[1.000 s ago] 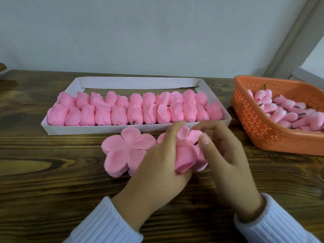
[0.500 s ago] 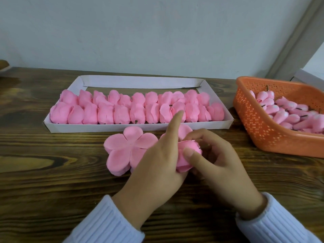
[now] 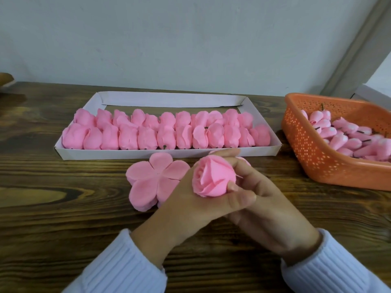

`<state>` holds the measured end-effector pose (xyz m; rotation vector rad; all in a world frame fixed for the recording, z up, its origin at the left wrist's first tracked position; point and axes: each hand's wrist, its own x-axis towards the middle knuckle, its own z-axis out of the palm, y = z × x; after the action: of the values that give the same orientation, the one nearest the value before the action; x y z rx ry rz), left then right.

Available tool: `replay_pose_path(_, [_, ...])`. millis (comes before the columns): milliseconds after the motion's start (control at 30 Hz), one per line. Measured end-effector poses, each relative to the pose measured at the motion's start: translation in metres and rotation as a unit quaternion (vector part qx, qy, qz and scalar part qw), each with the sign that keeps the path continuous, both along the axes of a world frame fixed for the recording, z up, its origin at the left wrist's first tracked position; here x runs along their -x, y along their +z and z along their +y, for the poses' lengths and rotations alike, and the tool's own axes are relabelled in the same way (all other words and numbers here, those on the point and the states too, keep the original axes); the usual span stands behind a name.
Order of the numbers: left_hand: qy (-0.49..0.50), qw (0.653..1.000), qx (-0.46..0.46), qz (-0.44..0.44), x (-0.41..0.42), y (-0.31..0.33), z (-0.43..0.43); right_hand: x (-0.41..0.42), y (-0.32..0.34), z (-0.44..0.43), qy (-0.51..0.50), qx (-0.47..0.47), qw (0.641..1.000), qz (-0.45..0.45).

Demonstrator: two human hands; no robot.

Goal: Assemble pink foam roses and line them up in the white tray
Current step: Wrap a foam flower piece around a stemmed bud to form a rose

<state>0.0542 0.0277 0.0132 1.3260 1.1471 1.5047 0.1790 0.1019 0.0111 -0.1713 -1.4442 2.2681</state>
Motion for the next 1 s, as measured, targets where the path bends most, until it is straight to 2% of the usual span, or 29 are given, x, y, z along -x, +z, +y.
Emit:
replay_pose_path(100, [0.011, 0.999, -0.003, -0.043, -0.0003, -0.0032, 0.0028, 0.0023, -0.0002, -0.0018, -0.047, -0.057, 0.997, -0.018])
replay_pose_path(167, [0.030, 0.997, 0.011, -0.070, -0.0008, -0.0052, 0.0043, 0.0034, -0.0010, -0.0034, -0.059, -0.063, 0.996, -0.021])
replay_pose_path(333, [0.049, 0.996, -0.005, -0.079, 0.0001, -0.0034, 0.0032, 0.0053, 0.0029, 0.0015, 0.013, 0.096, 0.995, -0.029])
replay_pose_path(500, [0.088, 0.994, -0.004, -0.070, -0.0021, -0.0029, 0.0006, 0.0082, 0.0033, -0.0018, 0.053, 0.086, 0.986, -0.135])
replay_pose_path(733, [0.053, 0.998, -0.038, -0.019, -0.0051, 0.0015, 0.0007, 0.0052, 0.0016, -0.0015, 0.024, 0.113, 0.987, -0.110])
replay_pose_path(1000, [0.091, 0.995, -0.044, -0.011, -0.0069, -0.0007, 0.0016, 0.0046, -0.0003, -0.0021, 0.027, 0.115, 0.993, -0.020])
